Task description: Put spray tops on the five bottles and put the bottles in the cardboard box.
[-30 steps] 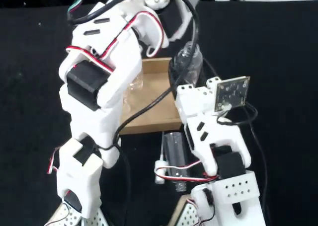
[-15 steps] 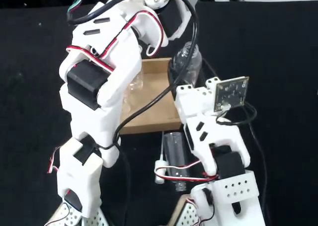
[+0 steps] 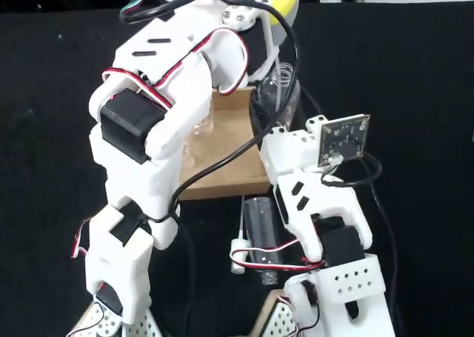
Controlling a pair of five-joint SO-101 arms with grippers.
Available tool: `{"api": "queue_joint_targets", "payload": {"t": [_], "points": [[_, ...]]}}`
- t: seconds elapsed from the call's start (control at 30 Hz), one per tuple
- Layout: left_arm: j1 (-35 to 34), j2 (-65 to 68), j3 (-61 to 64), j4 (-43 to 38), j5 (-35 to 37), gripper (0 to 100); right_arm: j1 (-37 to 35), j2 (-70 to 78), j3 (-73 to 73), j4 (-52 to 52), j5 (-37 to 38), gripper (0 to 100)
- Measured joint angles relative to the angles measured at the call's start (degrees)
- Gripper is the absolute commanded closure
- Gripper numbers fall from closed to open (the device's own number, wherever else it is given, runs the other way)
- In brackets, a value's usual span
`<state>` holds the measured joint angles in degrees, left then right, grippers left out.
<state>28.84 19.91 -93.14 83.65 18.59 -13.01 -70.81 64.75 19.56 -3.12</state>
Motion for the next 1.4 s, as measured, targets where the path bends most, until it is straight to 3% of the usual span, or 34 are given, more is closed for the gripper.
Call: {"api": "queue_joint_targets", "payload": {"t": [0.17,0.7,0.9,1.07,1.23,1.4], "points": [[0.1,2.0,0.0,6.4,0.2,74,-0.1,0.0,0.1,0.0,0.1,98.7],[-1.2,-2.2,0.0,9.9,0.0,77,0.0,0.0,0.1,0.0,0.0,98.7],[-13.5,-6.9,0.0,11.6,-0.1,77,4.5,0.0,0.1,0.0,0.1,98.7],[-28.8,-6.8,0.0,16.7,0.2,77,19.1,1.9,-1.1,0.0,0.0,98.7],[-47.3,-3.4,0.4,16.8,0.2,77,35.2,16.2,-8.3,-0.6,0.0,98.7],[-56.0,-1.5,3.2,17.1,0.2,77,47.3,36.5,-12.6,-12.3,1.1,98.7]]}}
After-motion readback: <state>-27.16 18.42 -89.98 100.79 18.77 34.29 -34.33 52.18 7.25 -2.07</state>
